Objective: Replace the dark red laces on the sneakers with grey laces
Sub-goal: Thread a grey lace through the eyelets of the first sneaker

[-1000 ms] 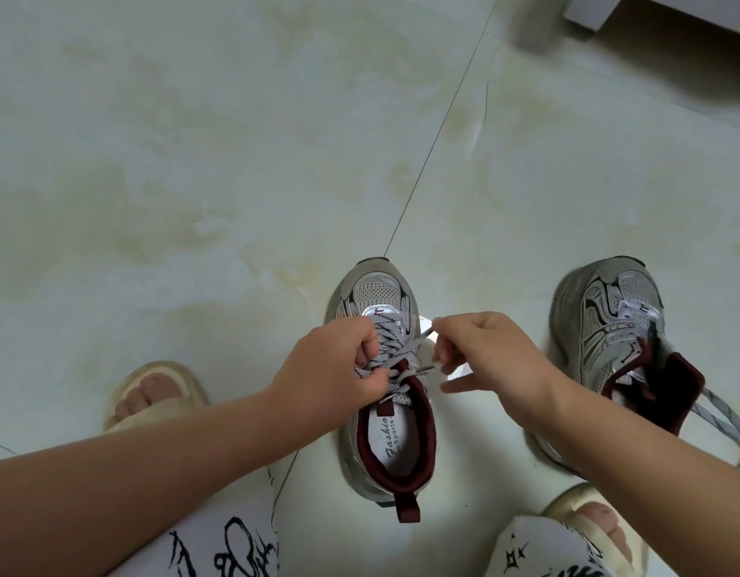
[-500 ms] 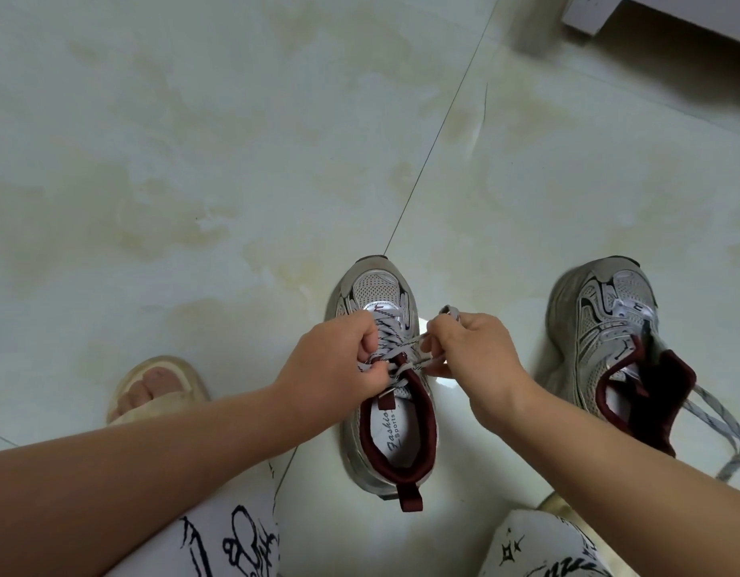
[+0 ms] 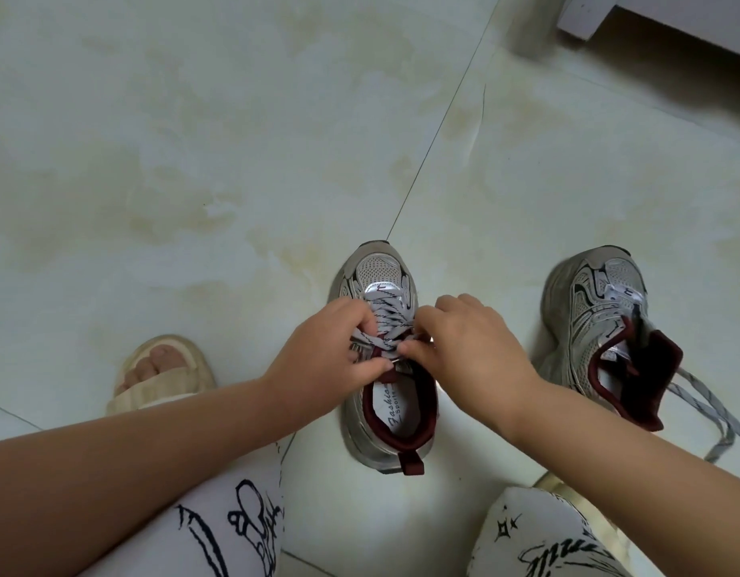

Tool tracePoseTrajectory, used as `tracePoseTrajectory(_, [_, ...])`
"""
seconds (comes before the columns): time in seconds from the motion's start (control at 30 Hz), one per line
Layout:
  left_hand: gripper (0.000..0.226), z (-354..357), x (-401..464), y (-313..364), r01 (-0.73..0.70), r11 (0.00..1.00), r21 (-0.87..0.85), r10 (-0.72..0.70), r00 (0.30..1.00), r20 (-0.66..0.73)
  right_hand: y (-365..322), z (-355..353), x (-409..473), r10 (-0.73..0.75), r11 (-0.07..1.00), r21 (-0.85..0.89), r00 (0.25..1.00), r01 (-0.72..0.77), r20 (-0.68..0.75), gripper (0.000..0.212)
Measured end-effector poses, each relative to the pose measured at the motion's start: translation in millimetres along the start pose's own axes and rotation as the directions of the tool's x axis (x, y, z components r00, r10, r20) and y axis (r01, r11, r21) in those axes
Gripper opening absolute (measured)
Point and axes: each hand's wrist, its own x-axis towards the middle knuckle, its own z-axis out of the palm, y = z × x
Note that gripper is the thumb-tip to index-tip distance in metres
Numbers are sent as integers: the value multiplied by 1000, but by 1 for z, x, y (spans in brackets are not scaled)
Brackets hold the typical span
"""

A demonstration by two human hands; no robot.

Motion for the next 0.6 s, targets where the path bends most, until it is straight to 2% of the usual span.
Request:
tracePoseTrajectory(0.13, [39,1,-4,-1,-10,1000,-11,10,999,-40,5,-2,-5,113,934,348,990,-77,-86,21])
tracePoseTrajectory(0.23, [38,4,-4,0,14,1000,28,-12,998,-67,6,-1,-10,225,763,626,974,-163,-20,19])
tracePoseTrajectory(0.3, [38,7,-5,0,34,999,25,-33,997,-70,3,-5,-15,288,593,778,957,-208,37,16])
tracePoseTrajectory(0.37, [35,8,-6,-1,66,998,0,-66,995,-76,6,-14,-17,349,358,912,935,-200,68,24])
tracePoseTrajectory(0.43, [29,8,-7,-2,121,991,-56,-125,989,-76,16,-29,-15,359,40,981,919,-188,162,33])
tracePoseTrajectory(0.5, [24,9,-7,-3,162,982,-102,-169,983,-66,24,-41,-13,261,-349,917,920,-193,292,22])
tracePoseTrajectory(0.53, [23,9,-7,-2,169,980,-109,-176,983,-59,25,-44,-13,202,-444,869,920,-220,336,19])
tracePoseTrajectory(0.57, [23,9,-7,-1,167,980,-105,-174,983,-54,23,-42,-13,169,-438,861,917,-259,362,21])
tracePoseTrajectory(0.6, [23,9,-7,-1,159,982,-101,-165,985,-51,20,-39,-13,179,-330,895,911,-300,371,25])
